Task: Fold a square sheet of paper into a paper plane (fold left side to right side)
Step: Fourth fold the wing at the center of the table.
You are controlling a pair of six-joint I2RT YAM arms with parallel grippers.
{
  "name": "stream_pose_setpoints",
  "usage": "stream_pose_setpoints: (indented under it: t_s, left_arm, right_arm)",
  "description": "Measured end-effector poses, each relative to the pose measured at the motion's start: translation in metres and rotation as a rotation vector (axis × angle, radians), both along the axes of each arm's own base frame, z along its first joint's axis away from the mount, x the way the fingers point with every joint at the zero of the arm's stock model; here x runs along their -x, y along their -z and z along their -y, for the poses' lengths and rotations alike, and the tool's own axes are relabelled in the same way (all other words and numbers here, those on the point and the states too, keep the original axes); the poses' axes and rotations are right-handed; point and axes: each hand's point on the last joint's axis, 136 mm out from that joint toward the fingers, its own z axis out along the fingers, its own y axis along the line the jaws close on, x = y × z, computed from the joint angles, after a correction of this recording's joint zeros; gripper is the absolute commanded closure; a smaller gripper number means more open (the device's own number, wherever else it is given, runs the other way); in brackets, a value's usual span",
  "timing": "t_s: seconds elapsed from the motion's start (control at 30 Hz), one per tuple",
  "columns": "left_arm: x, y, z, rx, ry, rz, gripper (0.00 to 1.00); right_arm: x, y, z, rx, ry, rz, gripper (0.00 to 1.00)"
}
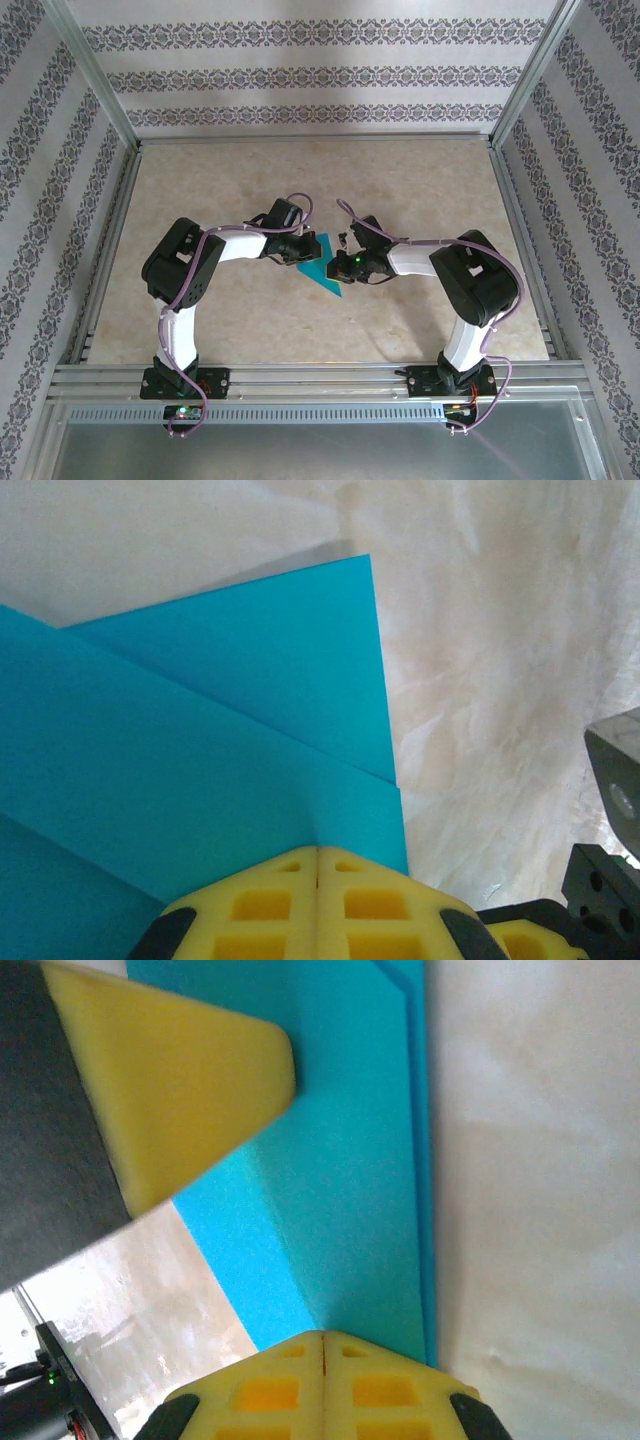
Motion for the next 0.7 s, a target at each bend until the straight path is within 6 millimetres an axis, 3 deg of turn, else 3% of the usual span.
stream_pose_setpoints:
  t_s: [0.7]
  left_arm:
    - [0.000, 0.000, 0.000, 0.001, 0.002, -0.002, 1.00]
  right_arm:
    - [0.027, 0.002, 0.016, 0.036, -0.014, -0.044, 1.00]
